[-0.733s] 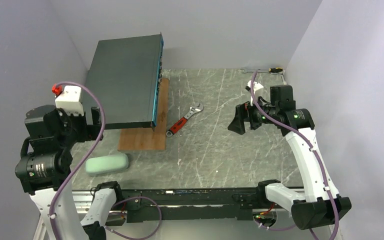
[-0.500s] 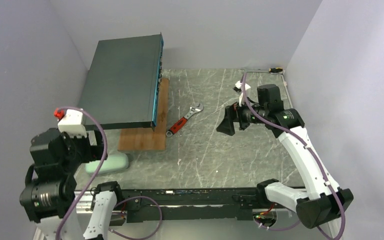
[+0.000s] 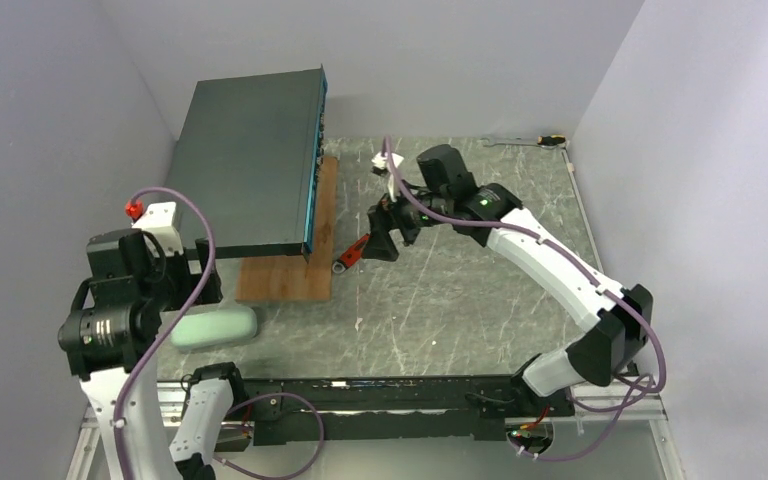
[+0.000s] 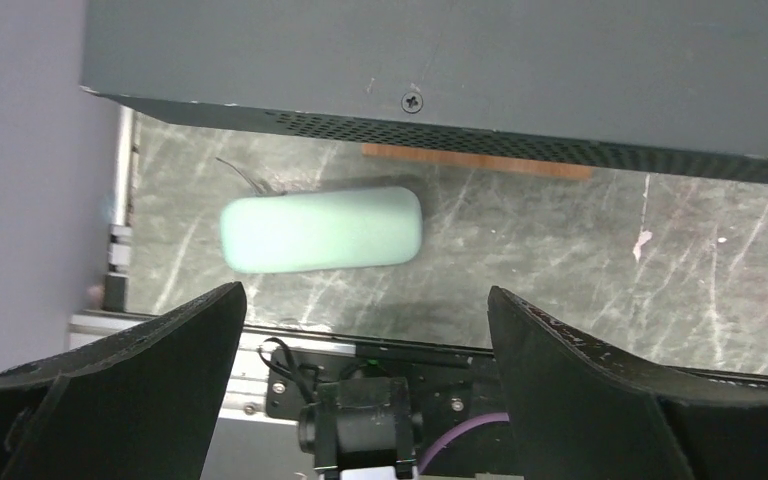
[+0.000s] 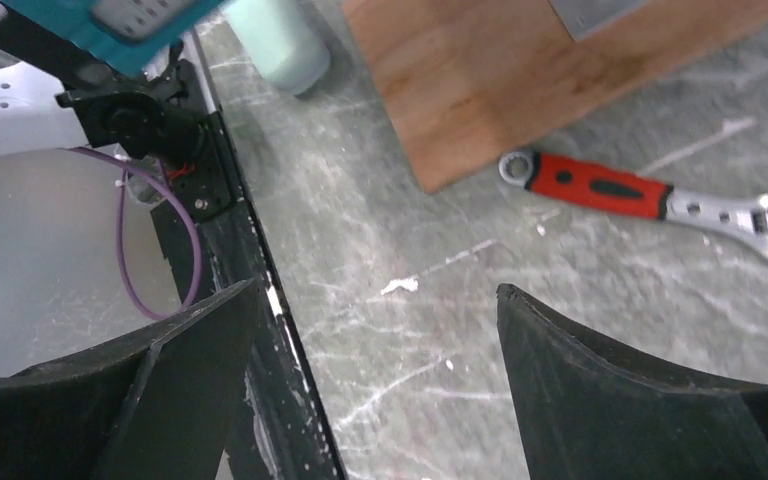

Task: Open the umbrella

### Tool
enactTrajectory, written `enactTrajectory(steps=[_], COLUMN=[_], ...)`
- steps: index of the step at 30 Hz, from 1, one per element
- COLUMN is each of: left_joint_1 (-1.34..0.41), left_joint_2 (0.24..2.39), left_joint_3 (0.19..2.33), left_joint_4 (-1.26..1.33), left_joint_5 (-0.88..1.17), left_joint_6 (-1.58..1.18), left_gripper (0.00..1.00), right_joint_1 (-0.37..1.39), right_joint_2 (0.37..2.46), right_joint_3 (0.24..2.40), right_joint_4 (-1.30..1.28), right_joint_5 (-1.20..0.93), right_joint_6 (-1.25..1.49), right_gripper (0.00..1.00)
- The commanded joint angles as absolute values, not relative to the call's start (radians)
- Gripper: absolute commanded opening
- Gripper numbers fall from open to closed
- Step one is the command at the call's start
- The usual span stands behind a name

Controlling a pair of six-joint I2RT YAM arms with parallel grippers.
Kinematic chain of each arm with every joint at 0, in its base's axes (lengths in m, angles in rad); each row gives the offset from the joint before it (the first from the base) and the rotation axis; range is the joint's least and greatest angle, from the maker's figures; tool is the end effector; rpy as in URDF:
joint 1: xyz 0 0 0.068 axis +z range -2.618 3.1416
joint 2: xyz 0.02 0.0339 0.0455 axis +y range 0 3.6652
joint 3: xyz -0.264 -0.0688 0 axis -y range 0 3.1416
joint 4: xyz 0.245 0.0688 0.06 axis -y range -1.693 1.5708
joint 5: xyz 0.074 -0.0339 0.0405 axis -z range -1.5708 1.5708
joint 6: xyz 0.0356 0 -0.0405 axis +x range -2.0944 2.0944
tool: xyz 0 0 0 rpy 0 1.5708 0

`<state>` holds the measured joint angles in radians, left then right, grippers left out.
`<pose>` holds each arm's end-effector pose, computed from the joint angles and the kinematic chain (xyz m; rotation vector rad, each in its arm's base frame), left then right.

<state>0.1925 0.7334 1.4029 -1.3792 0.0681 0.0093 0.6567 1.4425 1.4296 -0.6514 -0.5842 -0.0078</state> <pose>0.0611 0.0095 0.4180 -0.1729 2.2721 0.0282 0.2364 0.2070 0.3682 -1.0540 2.0361 0.9988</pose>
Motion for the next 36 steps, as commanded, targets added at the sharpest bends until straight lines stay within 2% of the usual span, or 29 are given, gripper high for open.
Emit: enactTrajectory(steps=[1, 6, 14, 21, 36], left_joint_1=[0.203, 0.265, 0.264, 0.265, 0.310], left_joint_2=[0.741, 0.724, 0.695, 0.740, 0.917], left_joint_3=[1.349, 1.209, 1.093, 1.101, 1.228], left_joint_4=[-1.338, -1.270, -0.972, -0.816, -0.612], left_joint_5=[0.119, 0.241, 0.196, 0.131, 0.065], left_joint_6=[-0.092, -0.110, -0.219, -0.255, -0.180], left_gripper=[0.95, 0.83, 0.80, 0.76, 0.71], right_joint_1=[0.725, 0.800, 0.855, 0.862, 0.911], right_joint_2=[1.491, 1.535, 1.609, 1.655, 1.863], right_joint_3=[1.523, 1.543, 1.575, 1.585, 1.793], right_joint_4=[-0.549, -0.507, -0.413, -0.318, -0.196], right_joint_5=[-0.576, -0.550, -0.517, -0.496, -0.432], right_joint_6=[-0.026, -0.054, -0.054, -0.074, -0.051], right_gripper=[0.89, 0.84, 0.80, 0.79, 0.78])
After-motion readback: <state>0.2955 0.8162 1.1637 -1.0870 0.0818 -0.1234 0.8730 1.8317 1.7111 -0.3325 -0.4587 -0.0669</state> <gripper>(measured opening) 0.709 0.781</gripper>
